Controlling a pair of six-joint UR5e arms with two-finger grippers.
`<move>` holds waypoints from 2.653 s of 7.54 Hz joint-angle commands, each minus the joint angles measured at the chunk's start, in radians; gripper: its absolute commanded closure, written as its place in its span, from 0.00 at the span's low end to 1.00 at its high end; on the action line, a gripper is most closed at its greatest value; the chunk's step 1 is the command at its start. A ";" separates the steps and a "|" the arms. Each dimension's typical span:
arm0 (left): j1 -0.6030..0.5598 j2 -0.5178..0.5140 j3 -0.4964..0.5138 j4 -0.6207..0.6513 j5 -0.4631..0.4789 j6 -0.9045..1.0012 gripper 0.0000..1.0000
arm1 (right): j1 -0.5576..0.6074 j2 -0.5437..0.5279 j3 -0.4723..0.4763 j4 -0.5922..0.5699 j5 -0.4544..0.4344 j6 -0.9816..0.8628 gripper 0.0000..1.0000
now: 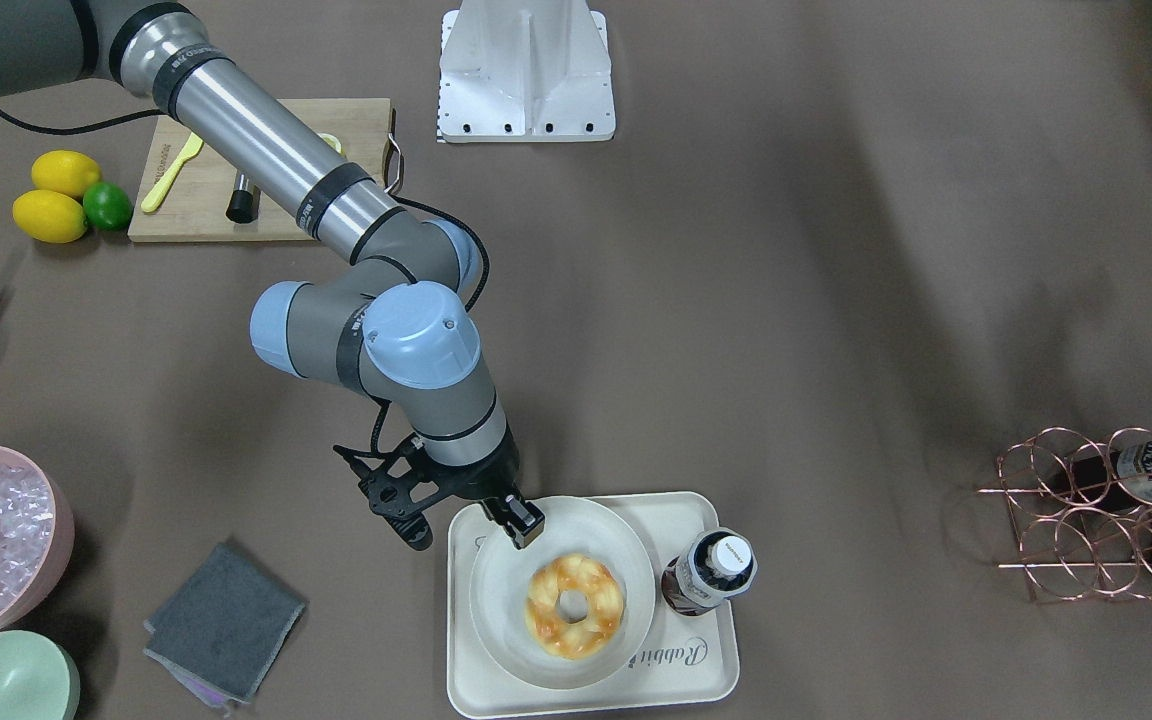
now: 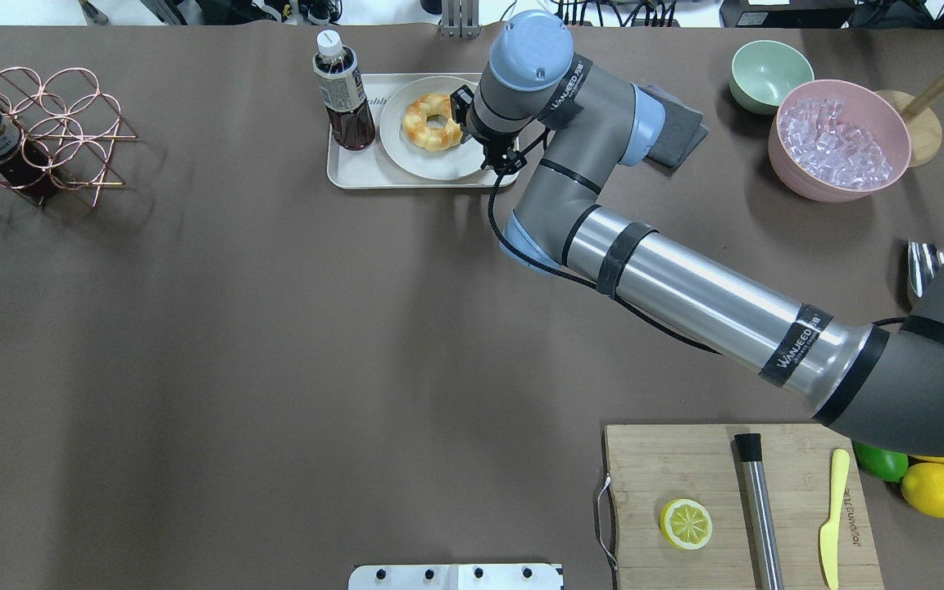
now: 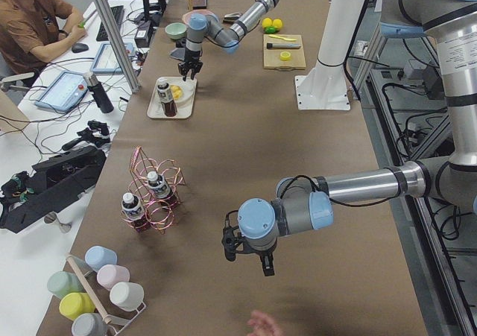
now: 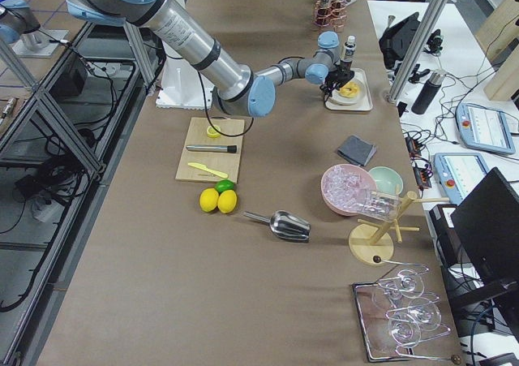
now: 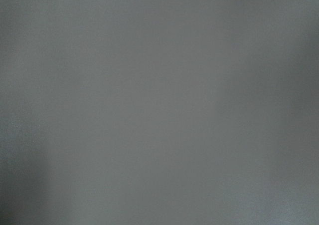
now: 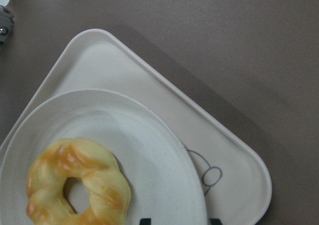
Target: Place donut on tray
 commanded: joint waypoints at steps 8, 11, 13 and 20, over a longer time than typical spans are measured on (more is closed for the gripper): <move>0.000 0.019 0.003 -0.001 -0.002 0.002 0.02 | 0.327 -0.720 0.854 -0.461 0.409 -0.850 0.00; 0.000 0.019 0.003 -0.001 -0.002 0.002 0.02 | 0.518 -1.022 0.933 -0.458 0.489 -1.264 0.00; 0.000 0.019 0.001 -0.003 -0.002 0.002 0.02 | 0.612 -1.128 0.919 -0.463 0.495 -1.525 0.00; 0.002 0.016 -0.001 -0.003 -0.005 0.002 0.02 | 0.783 -1.156 0.782 -0.561 0.480 -1.989 0.00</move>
